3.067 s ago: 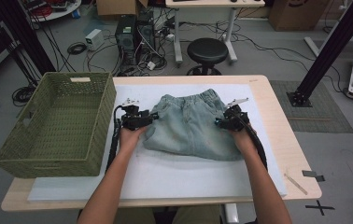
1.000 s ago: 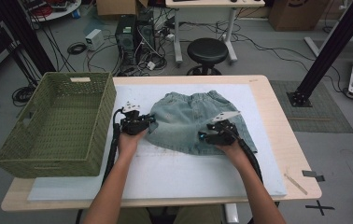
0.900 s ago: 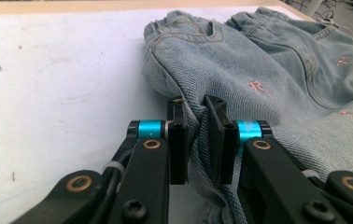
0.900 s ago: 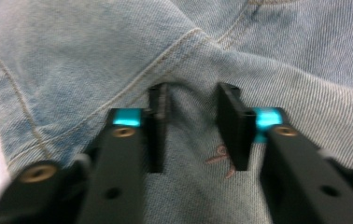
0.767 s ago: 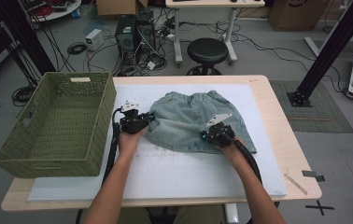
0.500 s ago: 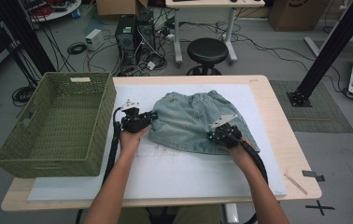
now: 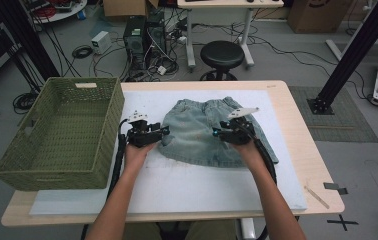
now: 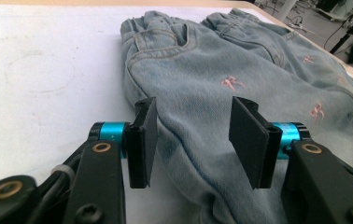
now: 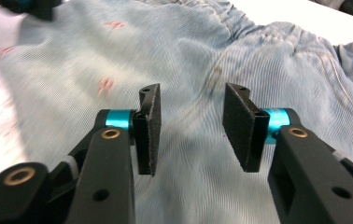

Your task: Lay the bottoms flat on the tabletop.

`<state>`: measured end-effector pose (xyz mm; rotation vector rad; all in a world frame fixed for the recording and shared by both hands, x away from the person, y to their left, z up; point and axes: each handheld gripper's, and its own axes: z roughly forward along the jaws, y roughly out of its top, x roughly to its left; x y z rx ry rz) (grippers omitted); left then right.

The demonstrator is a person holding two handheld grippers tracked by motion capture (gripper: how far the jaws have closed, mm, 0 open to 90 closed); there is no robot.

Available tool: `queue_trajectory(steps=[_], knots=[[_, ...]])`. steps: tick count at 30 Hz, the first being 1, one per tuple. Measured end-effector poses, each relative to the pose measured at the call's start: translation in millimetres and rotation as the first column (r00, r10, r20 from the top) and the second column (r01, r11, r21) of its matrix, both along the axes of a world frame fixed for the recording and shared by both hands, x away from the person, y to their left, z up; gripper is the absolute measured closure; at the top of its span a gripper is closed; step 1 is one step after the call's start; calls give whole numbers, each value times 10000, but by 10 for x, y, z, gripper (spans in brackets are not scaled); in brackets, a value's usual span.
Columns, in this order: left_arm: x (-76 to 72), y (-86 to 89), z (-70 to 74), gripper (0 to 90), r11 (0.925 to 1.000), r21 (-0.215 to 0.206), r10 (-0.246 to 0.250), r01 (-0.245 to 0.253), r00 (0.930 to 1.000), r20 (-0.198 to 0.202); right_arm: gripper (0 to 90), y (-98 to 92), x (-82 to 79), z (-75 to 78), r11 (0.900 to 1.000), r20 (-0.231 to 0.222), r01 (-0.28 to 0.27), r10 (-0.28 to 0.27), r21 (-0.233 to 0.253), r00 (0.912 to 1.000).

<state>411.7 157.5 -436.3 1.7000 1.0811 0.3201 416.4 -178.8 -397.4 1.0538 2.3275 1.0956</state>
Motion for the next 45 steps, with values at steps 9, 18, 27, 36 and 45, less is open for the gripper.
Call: queue_trajectory(steps=[9,18,27,36,45], knots=[[-94,31,-6,517,9992,377,-153,150,9999,69,707,393,524,-359,9747,-862,1072,-1261,-1962,9883],[-171,45,-51,519,9984,492,-275,270,9996,94,819,135,616,-264,9627,14,2581,-2588,-817,9659],[-216,14,-74,519,9955,323,-901,893,9957,225,797,-18,667,-272,9168,655,3908,-3863,-823,9200],[-207,-20,-126,517,9871,369,-1559,1557,9878,32,603,-32,585,-229,9408,439,3350,-3329,-523,9419],[-213,-72,-141,686,9774,613,-2003,2024,9789,-393,471,-159,299,-150,9632,423,2689,-2687,9,9623]])
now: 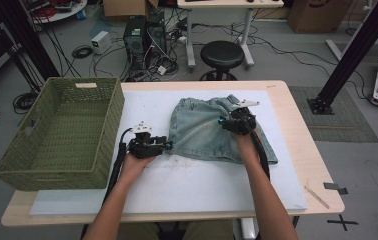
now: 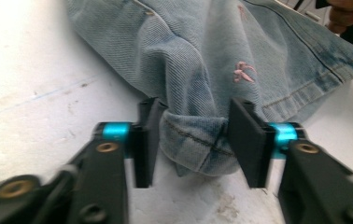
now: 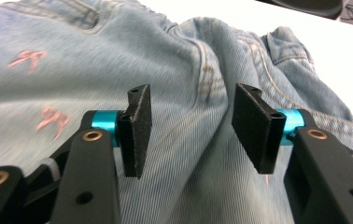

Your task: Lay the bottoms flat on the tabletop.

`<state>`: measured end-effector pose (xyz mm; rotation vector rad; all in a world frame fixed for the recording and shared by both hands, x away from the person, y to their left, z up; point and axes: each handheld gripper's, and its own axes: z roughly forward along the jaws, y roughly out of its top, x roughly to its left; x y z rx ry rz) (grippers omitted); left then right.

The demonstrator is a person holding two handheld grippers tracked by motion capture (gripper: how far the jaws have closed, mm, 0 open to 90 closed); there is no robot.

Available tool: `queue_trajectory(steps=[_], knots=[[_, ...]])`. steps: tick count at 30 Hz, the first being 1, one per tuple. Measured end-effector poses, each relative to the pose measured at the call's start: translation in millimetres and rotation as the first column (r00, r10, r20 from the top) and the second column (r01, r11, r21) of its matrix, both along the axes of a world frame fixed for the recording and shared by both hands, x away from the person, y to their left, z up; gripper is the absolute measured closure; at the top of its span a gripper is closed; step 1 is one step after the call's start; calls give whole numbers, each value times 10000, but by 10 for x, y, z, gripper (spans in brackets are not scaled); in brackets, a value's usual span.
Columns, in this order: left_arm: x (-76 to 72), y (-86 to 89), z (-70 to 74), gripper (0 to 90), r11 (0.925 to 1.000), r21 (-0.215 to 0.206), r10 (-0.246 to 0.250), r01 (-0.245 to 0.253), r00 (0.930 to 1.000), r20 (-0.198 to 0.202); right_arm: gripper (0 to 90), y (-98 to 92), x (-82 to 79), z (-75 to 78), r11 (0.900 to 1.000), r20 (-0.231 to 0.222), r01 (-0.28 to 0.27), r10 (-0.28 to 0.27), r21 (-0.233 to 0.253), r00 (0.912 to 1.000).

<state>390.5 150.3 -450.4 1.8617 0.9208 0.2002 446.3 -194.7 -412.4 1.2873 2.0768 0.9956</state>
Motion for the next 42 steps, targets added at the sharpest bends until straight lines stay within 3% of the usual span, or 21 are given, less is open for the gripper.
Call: queue_trajectory(steps=[4,8,13,16,20,23,26,30,31,32,34,36,38,42], knots=[[-51,-39,15,755,9987,496,66,-75,9998,174,471,-85,-186,22,9996,232,-261,258,124,9994],[-130,52,75,771,9996,-29,283,-284,9993,-227,477,-162,-351,10,9992,313,-381,377,130,9988],[-343,183,85,771,9979,-570,275,-311,9977,-616,479,-220,-531,-17,9985,235,-519,515,162,9984],[-494,244,39,769,9934,-1081,309,-395,9963,-804,478,-188,-700,-70,9968,7,-788,788,160,9969],[-639,283,21,758,9907,-1347,30,-177,9941,-1087,478,-120,-887,-101,9925,4,-1216,1216,97,9926],[-683,290,50,707,9922,-1237,44,-140,9970,-771,478,-87,-948,-106,9883,1,-1519,1519,148,9884],[-608,308,109,549,9907,-1252,469,-529,9976,-503,478,-15,-981,-125,9802,-256,-1974,1977,142,9799],[-404,253,157,496,9920,-944,805,-844,9958,-444,507,96,-927,-212,9740,-701,-2247,2224,-277,9724],[-343,222,160,474,9933,-766,825,-865,9951,-547,569,114,-892,-257,9738,-914,-2252,2216,-303,9708],[-284,184,161,474,9940,-659,828,-874,9941,-697,569,114,-892,-257,9738,-914,-2252,2216,-303,9708],[-184,108,158,460,9950,-434,864,-900,9931,-797,656,109,-879,-279,9699,-988,-2404,2355,-401,9668],[-92,37,150,456,9956,-178,901,-922,9914,-944,822,72,-885,-269,9674,-1025,-2511,2467,-320,9637],[-19,-31,132,454,9958,62,911,-910,9903,-1049,852,35,-909,-239,9661,-877,-2559,2521,-342,9637],[82,-163,61,451,9947,592,933,-846,9820,-1642,856,-54,-992,-179,9642,-758,-2597,2555,-532,9638]])
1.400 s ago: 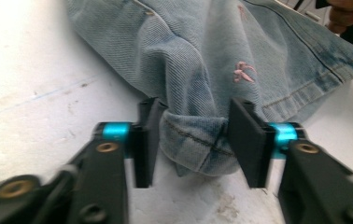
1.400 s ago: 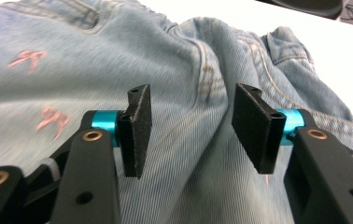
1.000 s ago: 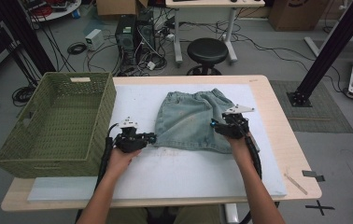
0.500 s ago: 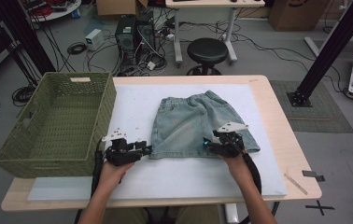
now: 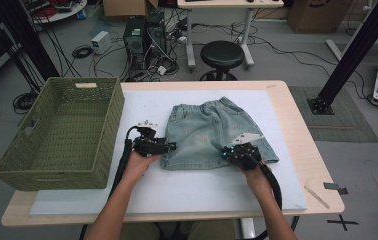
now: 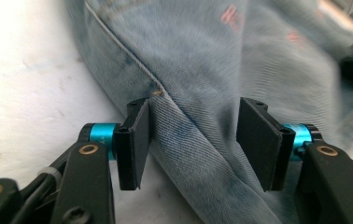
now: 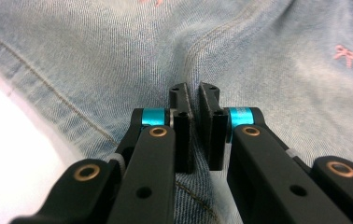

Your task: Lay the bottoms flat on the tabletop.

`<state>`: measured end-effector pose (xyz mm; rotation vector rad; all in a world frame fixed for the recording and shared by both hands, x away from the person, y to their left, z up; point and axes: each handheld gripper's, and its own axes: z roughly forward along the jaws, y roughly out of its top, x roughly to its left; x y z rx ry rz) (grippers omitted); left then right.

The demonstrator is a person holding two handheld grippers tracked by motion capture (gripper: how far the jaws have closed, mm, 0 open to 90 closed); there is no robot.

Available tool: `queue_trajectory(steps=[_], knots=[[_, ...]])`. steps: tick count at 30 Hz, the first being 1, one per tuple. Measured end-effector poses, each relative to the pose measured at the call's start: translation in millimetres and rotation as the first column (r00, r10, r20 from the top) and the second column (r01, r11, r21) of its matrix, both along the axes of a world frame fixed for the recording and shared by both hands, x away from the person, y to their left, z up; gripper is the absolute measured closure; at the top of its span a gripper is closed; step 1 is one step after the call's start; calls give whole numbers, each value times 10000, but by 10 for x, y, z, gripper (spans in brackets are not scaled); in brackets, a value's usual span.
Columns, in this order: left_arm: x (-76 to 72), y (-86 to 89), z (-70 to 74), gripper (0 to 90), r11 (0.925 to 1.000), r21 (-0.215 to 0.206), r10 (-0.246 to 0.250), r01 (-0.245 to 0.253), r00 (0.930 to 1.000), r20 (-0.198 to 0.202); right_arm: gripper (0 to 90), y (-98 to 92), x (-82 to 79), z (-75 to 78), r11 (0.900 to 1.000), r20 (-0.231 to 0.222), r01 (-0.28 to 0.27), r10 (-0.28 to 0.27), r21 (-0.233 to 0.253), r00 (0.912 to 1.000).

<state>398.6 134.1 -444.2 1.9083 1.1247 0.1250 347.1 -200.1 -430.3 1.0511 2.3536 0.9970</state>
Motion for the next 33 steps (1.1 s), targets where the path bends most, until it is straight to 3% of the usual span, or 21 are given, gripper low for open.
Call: queue_trajectory(steps=[3,4,5,6,7,9,11,13,14,15,17,19,22,23,24,25,26,27,30,33], knots=[[17,-52,-46,458,9998,144,131,-130,9999,-28,855,-54,-39,9,10000,-65,27,-27,-36,10000],[16,-62,-46,540,9996,215,175,-175,9998,22,842,-92,-47,-3,9999,-148,-18,20,124,9999],[14,-70,-45,540,9992,361,168,-171,9998,77,842,-92,-47,-3,9999,-148,-18,20,124,9999],[12,-78,-43,720,9993,379,39,-41,10000,61,741,-104,-39,-10,9996,-159,-46,50,286,9999],[4,-93,-42,720,9990,441,35,-40,9999,100,741,-104,-39,-10,9996,-159,-46,50,286,9999],[-23,-112,-15,791,9979,646,2,-31,9990,446,648,-115,-42,3,9986,-58,12,-9,530,10000],[-54,-97,29,811,9993,254,247,-266,9970,738,572,-133,-71,30,9979,193,162,-175,634,9997],[-73,-36,75,817,9983,-385,473,-438,9943,958,457,-241,-88,72,9932,652,717,-779,916,9948],[-71,3,92,817,9964,-728,519,-445,9933,1034,457,-241,-88,72,9932,652,717,-779,916,9948],[-61,59,112,818,9913,-1142,784,-647,9897,1199,420,-320,-40,68,9873,559,1214,-1276,1024,9903],[-55,79,117,819,9878,-1375,908,-727,9874,1296,415,-328,53,27,9858,23,1234,-1244,1136,9922],[-28,108,128,819,9823,-1538,1317,-1072,9785,1585,435,-257,120,-9,9876,-366,1096,-1061,1123,9937],[-3,122,127,820,9816,-1423,1505,-1273,9744,1670,602,-89,248,-80,9960,-638,834,-813,316,9946],[11,126,123,820,9809,-1373,1601,-1376,9724,1695,602,-89,248,-80,9960,-638,834,-813,316,9946],[22,129,118,821,9801,-1320,1697,-1480,9704,1717,721,-58,291,-99,9971,-767,739,-723,178,9944],[34,130,113,821,9803,-1258,1728,-1519,9690,1765,900,2,338,-111,9979,-579,532,-553,-378,9968],[42,127,110,821,9803,-1152,1801,-1606,9660,1857,900,2,338,-111,9979,-579,532,-553,-378,9968],[51,132,108,821,9793,-1123,1876,-1683,9630,1934,900,23,353,-108,9956,-297,640,-661,-679,9974],[93,151,96,820,9760,-1163,2046,-1843,9587,1978,900,-24,434,-80,9911,-55,1142,-1148,-679,9934],[117,160,76,818,9765,-1167,2002,-1809,9626,1828,899,-123,527,-79,9896,-525,1429,-1436,-166,9882]])
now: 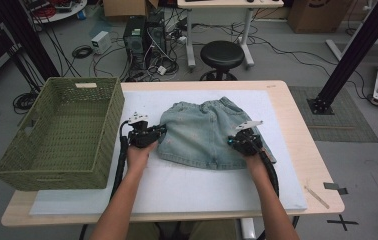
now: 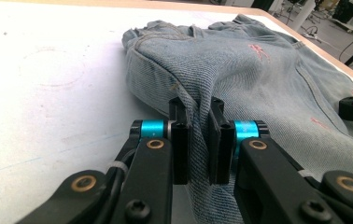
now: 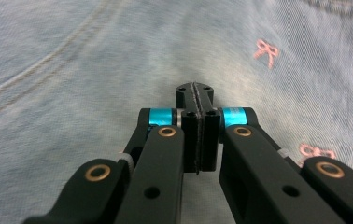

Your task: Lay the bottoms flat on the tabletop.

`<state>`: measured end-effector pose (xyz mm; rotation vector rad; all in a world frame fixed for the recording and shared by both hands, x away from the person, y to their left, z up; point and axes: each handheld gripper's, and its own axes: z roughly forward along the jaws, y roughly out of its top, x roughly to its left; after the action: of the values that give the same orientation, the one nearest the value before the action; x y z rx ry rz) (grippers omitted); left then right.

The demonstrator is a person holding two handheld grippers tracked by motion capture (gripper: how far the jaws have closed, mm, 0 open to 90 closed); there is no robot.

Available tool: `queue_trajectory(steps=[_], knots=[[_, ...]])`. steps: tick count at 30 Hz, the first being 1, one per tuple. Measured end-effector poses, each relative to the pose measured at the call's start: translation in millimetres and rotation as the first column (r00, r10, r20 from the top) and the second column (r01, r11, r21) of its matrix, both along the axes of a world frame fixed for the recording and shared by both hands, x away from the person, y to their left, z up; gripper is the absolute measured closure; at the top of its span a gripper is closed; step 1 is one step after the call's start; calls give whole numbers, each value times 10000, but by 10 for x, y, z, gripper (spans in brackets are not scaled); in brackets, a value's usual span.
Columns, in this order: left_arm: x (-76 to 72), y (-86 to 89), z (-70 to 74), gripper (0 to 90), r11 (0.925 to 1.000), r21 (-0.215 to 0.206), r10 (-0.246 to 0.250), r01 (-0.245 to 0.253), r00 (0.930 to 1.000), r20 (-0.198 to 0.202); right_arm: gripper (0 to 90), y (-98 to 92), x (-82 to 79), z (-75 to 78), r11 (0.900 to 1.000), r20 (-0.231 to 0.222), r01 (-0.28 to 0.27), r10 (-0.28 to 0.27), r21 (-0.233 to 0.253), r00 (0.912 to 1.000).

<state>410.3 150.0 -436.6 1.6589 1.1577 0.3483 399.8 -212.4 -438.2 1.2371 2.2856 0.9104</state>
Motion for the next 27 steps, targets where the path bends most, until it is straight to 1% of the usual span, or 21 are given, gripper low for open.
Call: queue_trajectory(steps=[2,3,4,6,7,9,10,11,12,13,14,15,16,17,18,19,21,22,24,26,27], knots=[[-6,-7,-3,816,10000,35,-56,56,10000,-51,602,-29,14,16,9983,-53,140,-137,574,9999],[-7,-6,-4,815,10000,37,-89,89,9999,-52,556,-42,27,26,9958,-159,144,-130,909,9998],[-8,-6,-4,815,9999,47,-100,101,9999,-52,532,-24,27,29,9948,-216,-71,94,1016,9997],[-9,-9,-4,815,9999,65,-124,124,9999,-14,494,73,17,24,9932,-288,-580,612,1014,9977],[-10,-10,-4,815,9999,100,-131,131,9999,-12,489,143,10,28,9929,-243,-782,807,895,9964],[-13,-8,0,816,9998,130,-131,132,9999,-10,490,282,9,28,9920,-189,-1126,1139,566,9933],[-16,-9,3,817,9998,154,-135,135,9999,8,529,388,43,-4,9926,-328,-1211,1212,36,9921],[-20,-8,7,817,9997,175,-145,145,9999,14,529,388,43,-4,9926,-328,-1211,1212,36,9921],[-22,-8,9,818,9998,150,-155,155,9999,9,562,416,60,-21,9923,-429,-1240,1237,-43,9914],[-24,-8,11,818,9997,148,-172,171,9998,25,641,427,73,-27,9912,-459,-1324,1325,66,9901],[-25,-7,11,817,9998,82,-189,188,9998,30,749,438,78,-21,9887,-475,-1498,1501,107,9875],[-27,-2,12,817,9998,19,-222,222,9998,19,853,458,71,-19,9863,-397,-1647,1645,-18,9856],[-28,3,15,817,9998,-37,-201,201,9998,16,887,488,57,-11,9825,-221,-1827,1820,-368,9831],[-29,10,18,816,9998,-84,-188,188,9998,4,895,521,75,45,9767,-335,-1999,1978,-785,9797],[-27,14,20,816,9999,-89,-126,127,9999,22,895,521,75,45,9767,-335,-1999,1978,-785,9797],[-25,18,20,816,10000,-84,-51,52,10000,45,895,509,95,84,9796,-188,-1873,1864,-724,9823],[-13,19,4,800,9999,-141,60,-60,10000,0,895,457,146,162,9904,327,-1304,1320,-466,9907],[-2,17,-8,750,9999,-113,37,-39,9999,-103,894,432,175,185,9947,614,-946,969,-398,9934],[8,20,-33,559,9999,-150,-83,75,9985,-534,893,398,259,194,9977,898,-435,480,-516,9948],[-19,23,-30,512,9999,-49,-160,158,9984,-545,892,375,340,193,9984,1244,100,-29,-564,9922],[-37,27,-20,483,9996,-118,-281,275,9983,-518,892,365,384,191,9977,1363,311,-228,-594,9904]])
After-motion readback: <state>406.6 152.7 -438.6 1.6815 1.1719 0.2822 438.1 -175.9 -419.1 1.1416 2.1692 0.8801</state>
